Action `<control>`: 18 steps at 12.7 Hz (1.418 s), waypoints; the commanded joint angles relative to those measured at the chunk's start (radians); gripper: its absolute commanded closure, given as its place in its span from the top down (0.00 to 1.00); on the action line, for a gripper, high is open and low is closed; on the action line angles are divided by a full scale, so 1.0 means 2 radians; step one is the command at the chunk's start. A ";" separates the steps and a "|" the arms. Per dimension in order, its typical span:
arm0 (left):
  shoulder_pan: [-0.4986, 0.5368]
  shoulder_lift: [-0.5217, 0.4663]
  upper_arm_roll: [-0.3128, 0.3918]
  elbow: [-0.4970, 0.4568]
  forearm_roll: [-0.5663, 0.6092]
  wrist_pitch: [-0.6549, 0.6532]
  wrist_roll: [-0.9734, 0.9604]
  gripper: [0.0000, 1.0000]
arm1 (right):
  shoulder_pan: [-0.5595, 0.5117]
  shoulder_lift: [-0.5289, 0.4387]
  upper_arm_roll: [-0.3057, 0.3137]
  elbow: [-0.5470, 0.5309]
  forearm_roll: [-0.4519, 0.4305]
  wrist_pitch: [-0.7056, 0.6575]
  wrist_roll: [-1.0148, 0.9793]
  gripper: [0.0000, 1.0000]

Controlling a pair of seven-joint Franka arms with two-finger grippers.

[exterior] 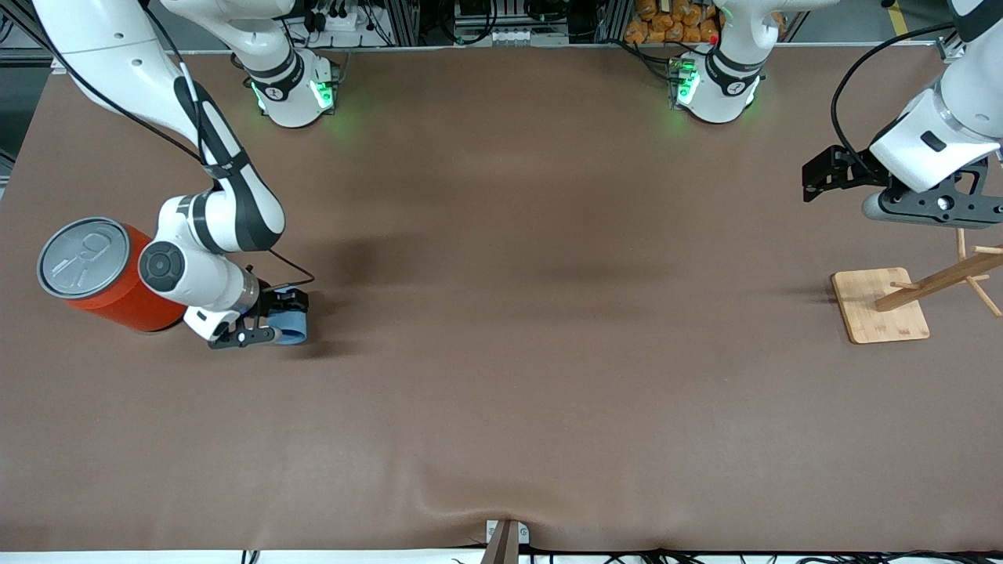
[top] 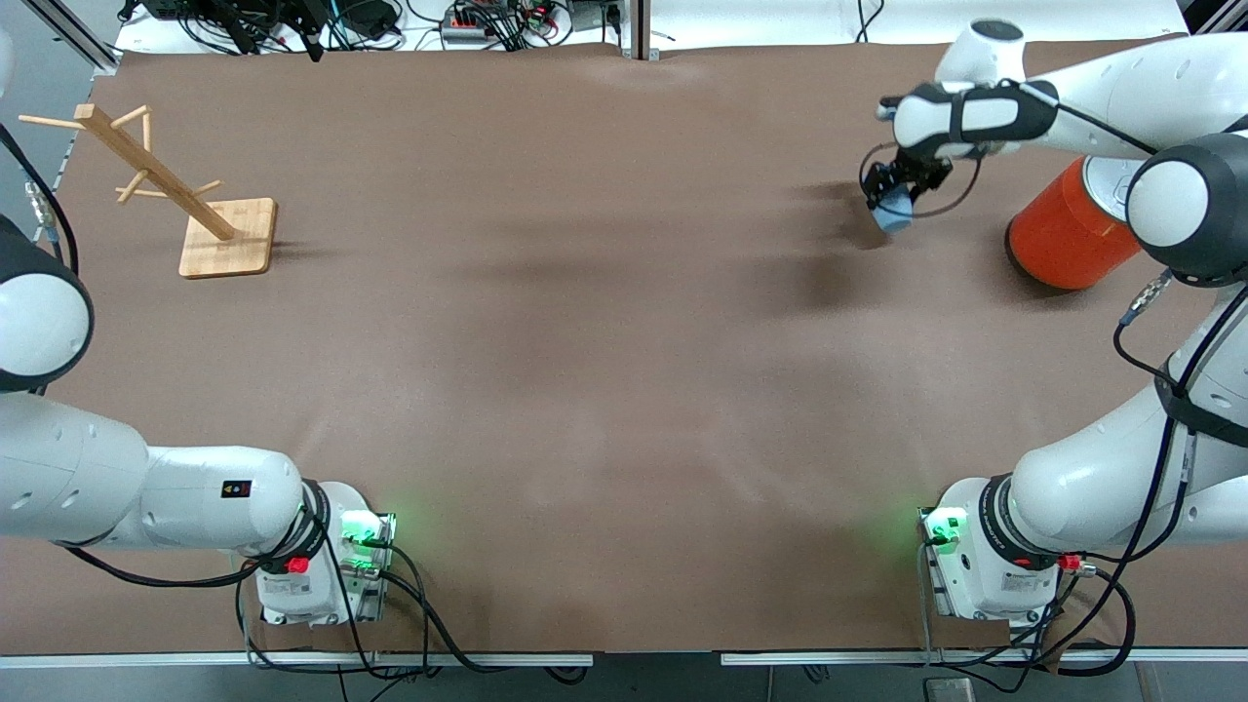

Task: Flip cup
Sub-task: 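Lift the blue cup and carry it toward the table's middle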

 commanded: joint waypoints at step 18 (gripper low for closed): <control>0.070 0.080 -0.003 -0.016 -0.128 -0.022 0.014 1.00 | 0.388 0.235 -0.004 0.366 -0.162 -0.013 -0.195 0.00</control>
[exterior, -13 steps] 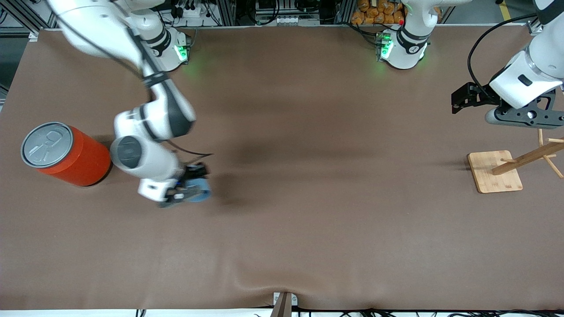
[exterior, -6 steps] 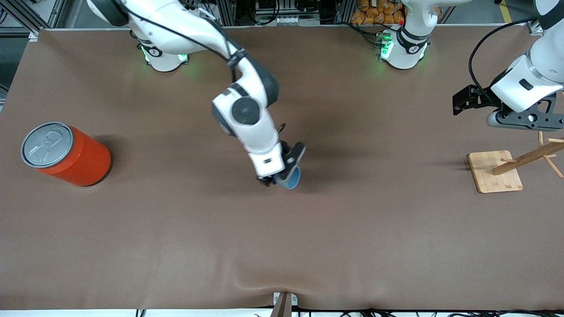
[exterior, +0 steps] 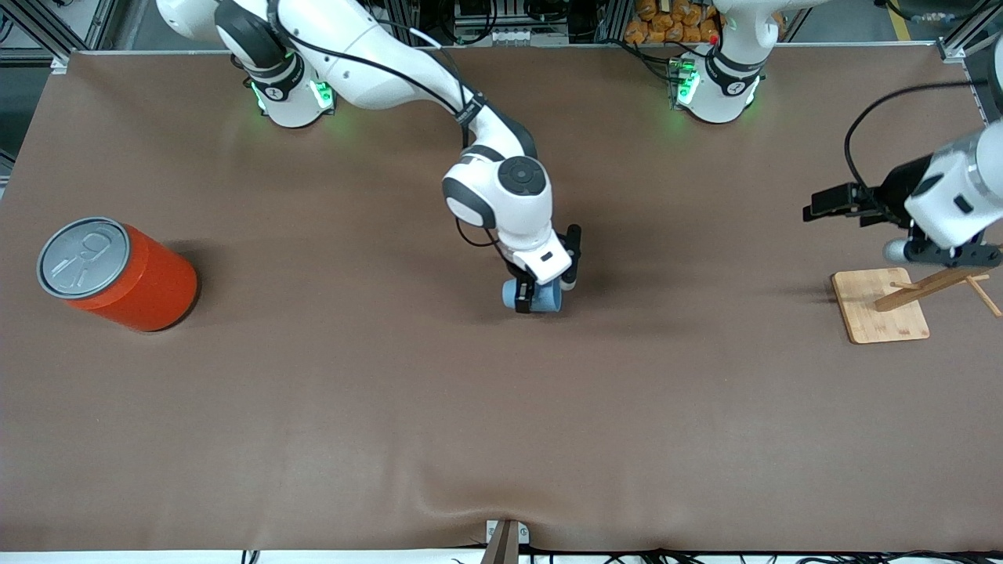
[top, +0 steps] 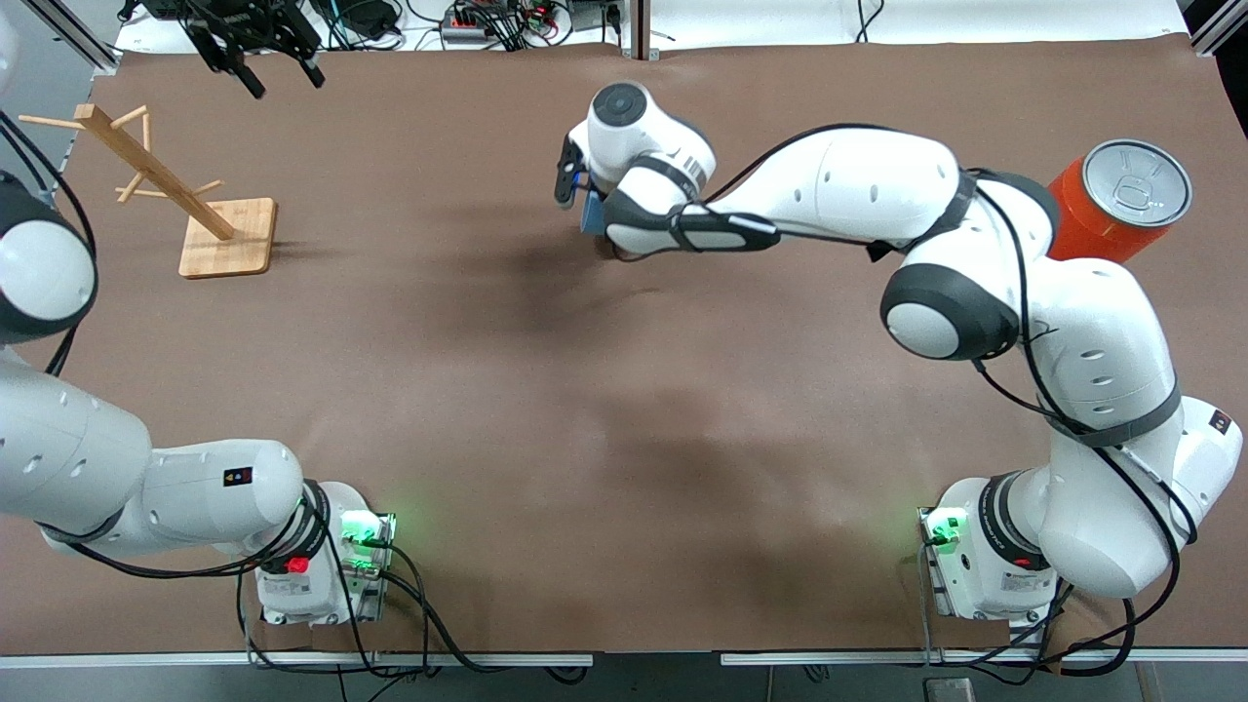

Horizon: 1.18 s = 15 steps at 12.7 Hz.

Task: Flip cup
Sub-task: 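Lift the blue cup and carry it toward the table's middle, then hold the cup with the right gripper while the left gripper approaches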

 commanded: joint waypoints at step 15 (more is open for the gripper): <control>-0.077 0.188 -0.015 -0.084 -0.228 0.184 0.006 1.00 | 0.030 0.033 -0.010 0.018 -0.010 -0.004 0.014 1.00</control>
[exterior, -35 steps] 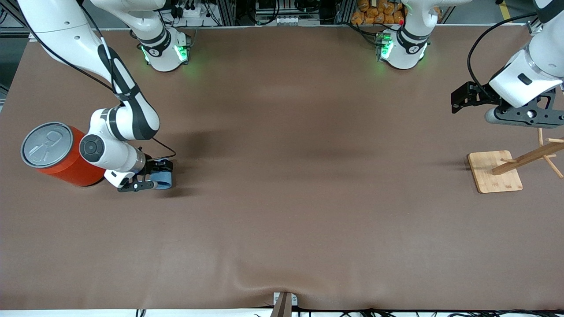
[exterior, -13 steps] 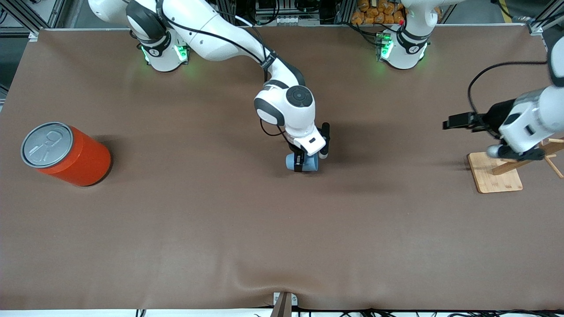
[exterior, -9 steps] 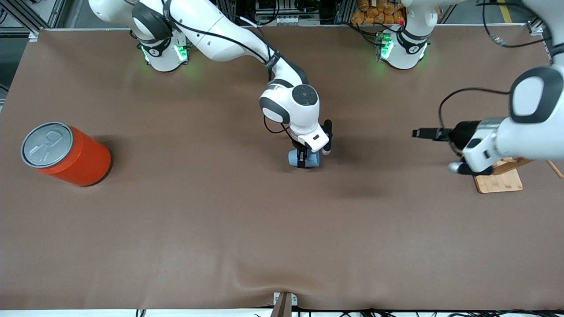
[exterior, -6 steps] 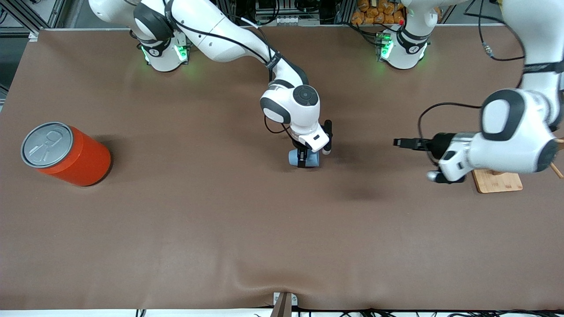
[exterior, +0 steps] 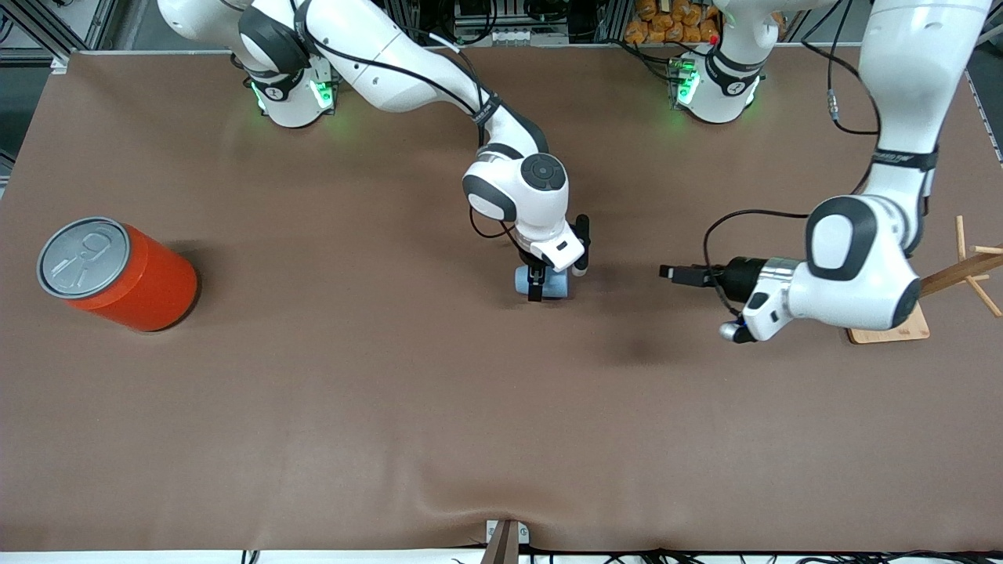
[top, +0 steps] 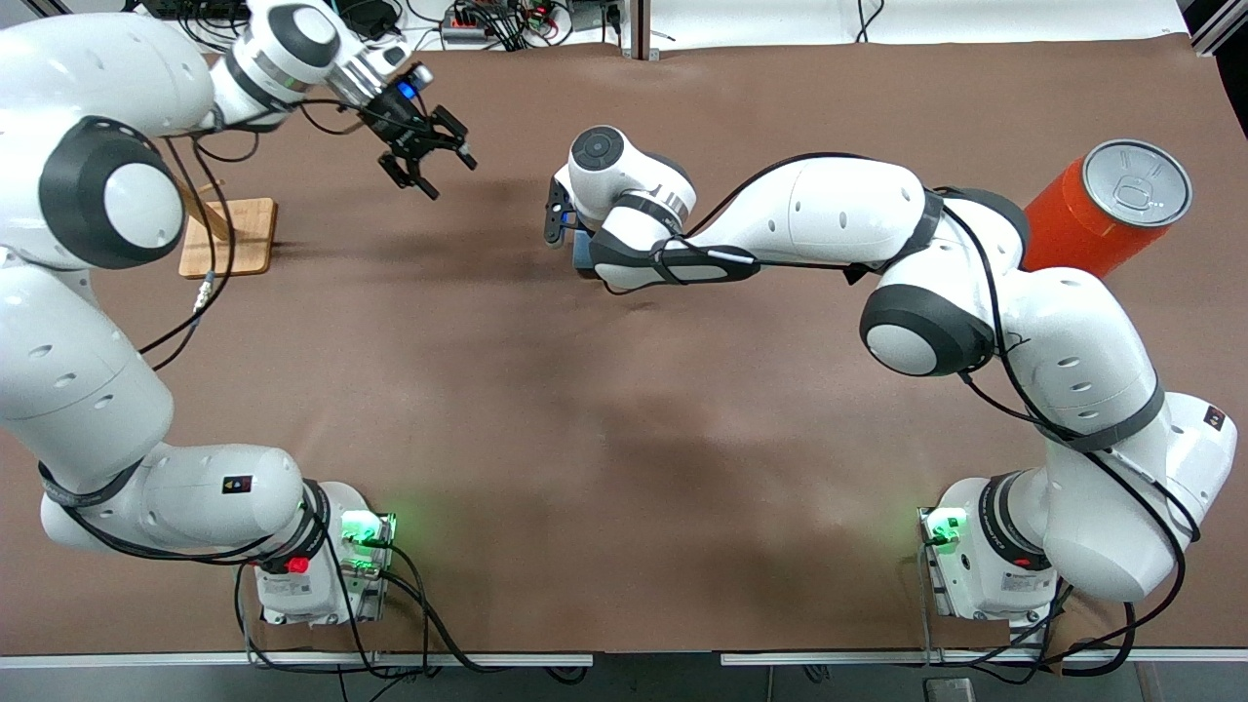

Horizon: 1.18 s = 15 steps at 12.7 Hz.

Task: Flip cup
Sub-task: 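Hold the cup with the right gripper while the left gripper approaches, then tilt the cup sideways into the left gripper and grasp it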

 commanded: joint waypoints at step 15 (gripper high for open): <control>-0.148 0.092 0.000 0.004 -0.118 0.215 -0.131 1.00 | -0.148 -0.169 0.006 0.021 0.085 -0.201 -0.010 1.00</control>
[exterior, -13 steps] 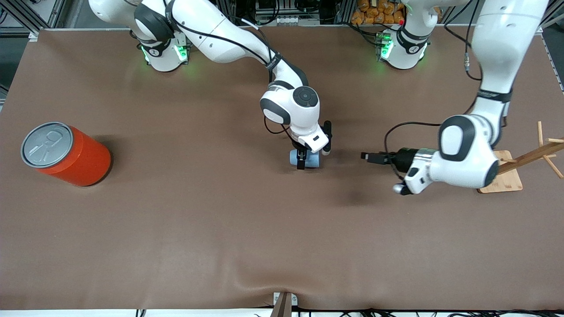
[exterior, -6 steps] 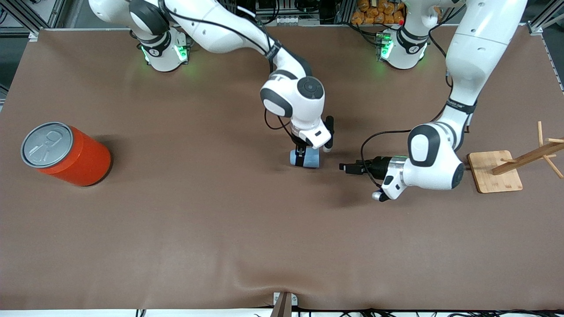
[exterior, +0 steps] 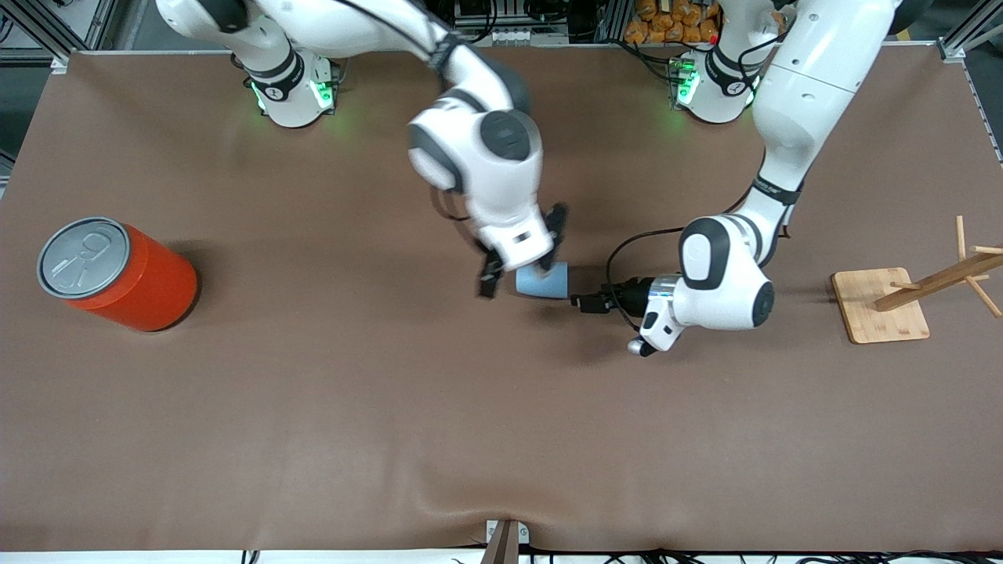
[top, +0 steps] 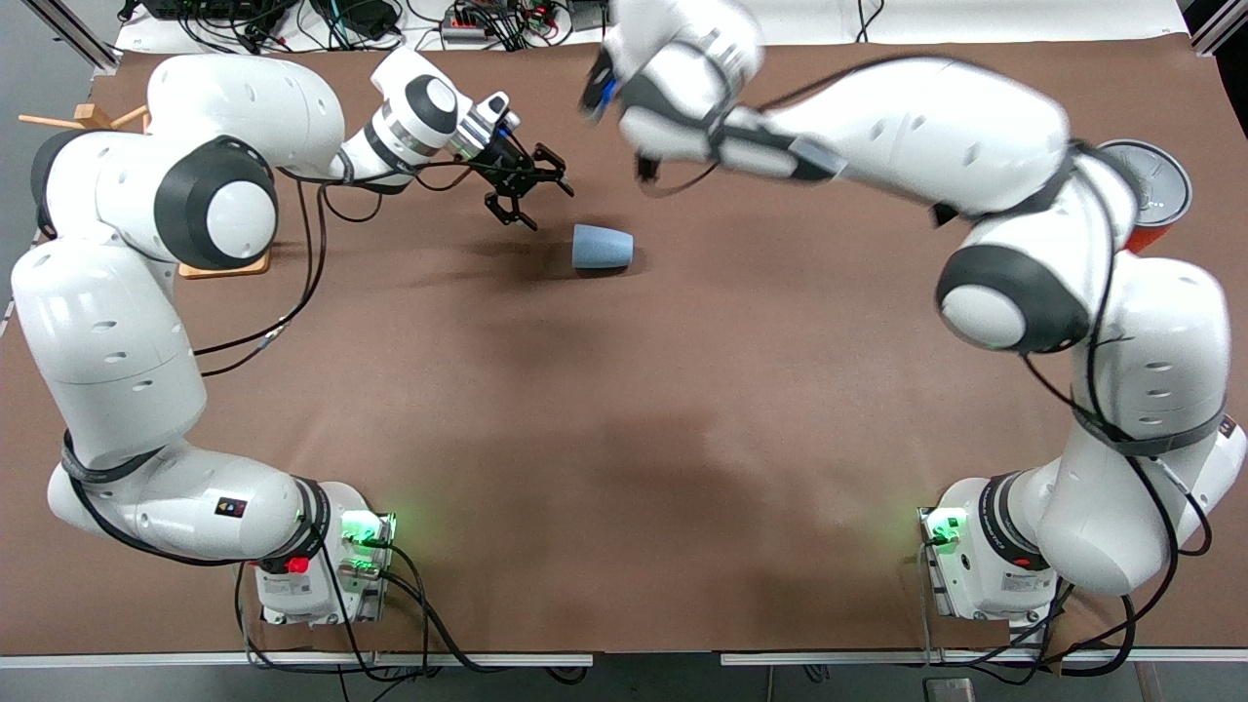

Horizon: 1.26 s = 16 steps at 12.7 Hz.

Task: Flip cup
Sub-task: 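Tilt the cup sideways into the left gripper and grasp it, then release the cup from the right gripper and withdraw it to rest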

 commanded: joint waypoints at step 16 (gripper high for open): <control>-0.082 0.005 0.009 0.048 0.106 0.056 -0.210 0.00 | -0.350 -0.196 0.034 -0.050 0.082 -0.190 0.315 1.00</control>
